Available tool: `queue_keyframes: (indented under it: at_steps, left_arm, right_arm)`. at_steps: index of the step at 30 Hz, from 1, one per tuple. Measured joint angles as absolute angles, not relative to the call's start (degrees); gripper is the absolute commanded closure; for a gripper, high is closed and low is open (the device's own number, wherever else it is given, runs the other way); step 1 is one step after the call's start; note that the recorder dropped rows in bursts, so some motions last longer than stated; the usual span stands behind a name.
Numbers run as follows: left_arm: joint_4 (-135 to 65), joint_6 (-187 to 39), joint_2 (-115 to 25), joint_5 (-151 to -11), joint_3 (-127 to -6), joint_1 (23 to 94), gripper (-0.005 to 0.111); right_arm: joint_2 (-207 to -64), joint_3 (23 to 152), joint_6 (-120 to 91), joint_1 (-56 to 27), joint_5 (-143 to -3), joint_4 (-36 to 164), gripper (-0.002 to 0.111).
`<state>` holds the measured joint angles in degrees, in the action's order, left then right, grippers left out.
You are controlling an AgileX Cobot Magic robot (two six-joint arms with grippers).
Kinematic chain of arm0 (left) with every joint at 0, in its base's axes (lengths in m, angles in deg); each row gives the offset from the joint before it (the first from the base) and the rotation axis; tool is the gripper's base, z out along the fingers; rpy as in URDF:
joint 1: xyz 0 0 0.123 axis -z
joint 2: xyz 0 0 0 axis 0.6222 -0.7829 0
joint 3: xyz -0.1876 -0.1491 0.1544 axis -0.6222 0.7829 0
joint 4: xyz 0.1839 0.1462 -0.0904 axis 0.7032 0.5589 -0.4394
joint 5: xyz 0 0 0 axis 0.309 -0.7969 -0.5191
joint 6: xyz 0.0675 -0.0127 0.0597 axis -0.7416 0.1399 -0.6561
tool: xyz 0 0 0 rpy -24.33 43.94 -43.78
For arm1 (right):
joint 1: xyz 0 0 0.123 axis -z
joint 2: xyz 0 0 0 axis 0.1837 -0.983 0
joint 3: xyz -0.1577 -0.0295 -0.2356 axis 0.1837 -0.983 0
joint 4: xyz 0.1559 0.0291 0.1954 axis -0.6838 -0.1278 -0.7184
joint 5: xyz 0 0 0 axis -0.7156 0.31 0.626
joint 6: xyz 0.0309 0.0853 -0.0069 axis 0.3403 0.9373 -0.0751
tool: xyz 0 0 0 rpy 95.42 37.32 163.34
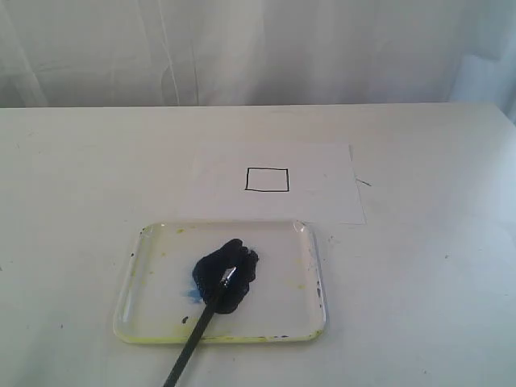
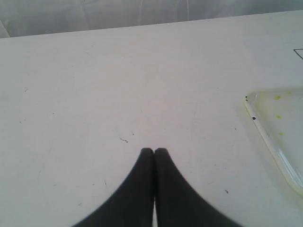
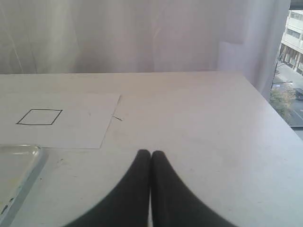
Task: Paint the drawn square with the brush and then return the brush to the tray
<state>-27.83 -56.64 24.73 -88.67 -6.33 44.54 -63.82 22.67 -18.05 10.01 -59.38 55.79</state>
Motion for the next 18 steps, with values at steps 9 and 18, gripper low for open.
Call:
queue_keyframes:
  at_steps: [9, 18]
  left_arm:
    - [-27.8, -56.6, 24.7, -88.7, -6.3, 44.5, 0.107]
    - [-28.7, -54.6, 24.7, -84.4, -6.3, 44.5, 0.107]
  right_arm:
    - [-63.8, 22.7, -18.0, 10.0, -59.4, 55.8, 0.108]
    - [-63.8, 22.7, -19.2, 10.0, -64.3, 55.8, 0.108]
